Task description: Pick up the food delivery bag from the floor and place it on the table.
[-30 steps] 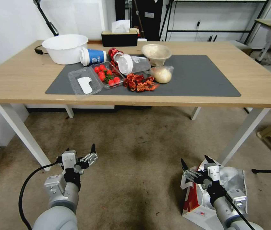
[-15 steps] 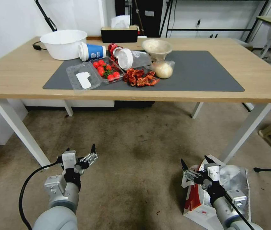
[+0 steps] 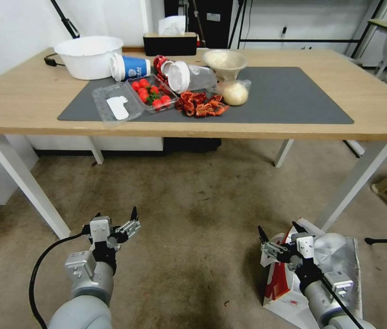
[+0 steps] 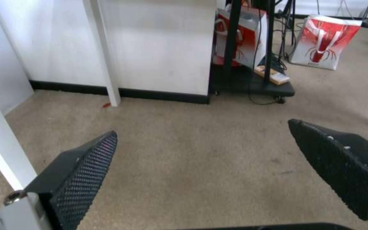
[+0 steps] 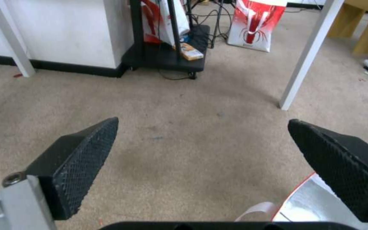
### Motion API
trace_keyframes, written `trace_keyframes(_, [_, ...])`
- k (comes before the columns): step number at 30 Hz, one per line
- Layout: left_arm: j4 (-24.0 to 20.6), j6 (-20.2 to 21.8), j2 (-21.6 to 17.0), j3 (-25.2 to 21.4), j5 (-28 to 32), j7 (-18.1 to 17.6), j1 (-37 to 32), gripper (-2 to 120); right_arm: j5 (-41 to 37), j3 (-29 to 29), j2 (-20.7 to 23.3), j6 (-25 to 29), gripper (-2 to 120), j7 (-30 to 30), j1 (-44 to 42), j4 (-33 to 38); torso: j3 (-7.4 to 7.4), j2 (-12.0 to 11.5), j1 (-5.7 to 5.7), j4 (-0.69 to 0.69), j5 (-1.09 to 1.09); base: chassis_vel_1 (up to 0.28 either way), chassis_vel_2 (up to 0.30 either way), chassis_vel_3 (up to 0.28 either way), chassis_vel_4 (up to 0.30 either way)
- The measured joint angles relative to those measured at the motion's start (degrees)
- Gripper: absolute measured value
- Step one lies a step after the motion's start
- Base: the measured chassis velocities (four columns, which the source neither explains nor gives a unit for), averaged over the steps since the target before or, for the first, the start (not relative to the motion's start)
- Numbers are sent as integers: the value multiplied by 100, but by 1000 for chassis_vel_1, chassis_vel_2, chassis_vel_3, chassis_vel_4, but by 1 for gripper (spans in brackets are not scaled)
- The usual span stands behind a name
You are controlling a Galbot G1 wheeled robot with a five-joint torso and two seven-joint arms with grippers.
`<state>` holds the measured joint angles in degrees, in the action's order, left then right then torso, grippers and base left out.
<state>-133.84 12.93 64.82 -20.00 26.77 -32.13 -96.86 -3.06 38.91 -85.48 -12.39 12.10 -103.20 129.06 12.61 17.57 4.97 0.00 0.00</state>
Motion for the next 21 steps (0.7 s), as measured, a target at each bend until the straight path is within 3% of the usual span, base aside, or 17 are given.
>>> trace_keyframes(21, [-7,-20,55,10,-19,-9,-25,100,-9,5,15,4,100,-7,-4,34,-397,-542,-144,0,0,0,0,0,0])
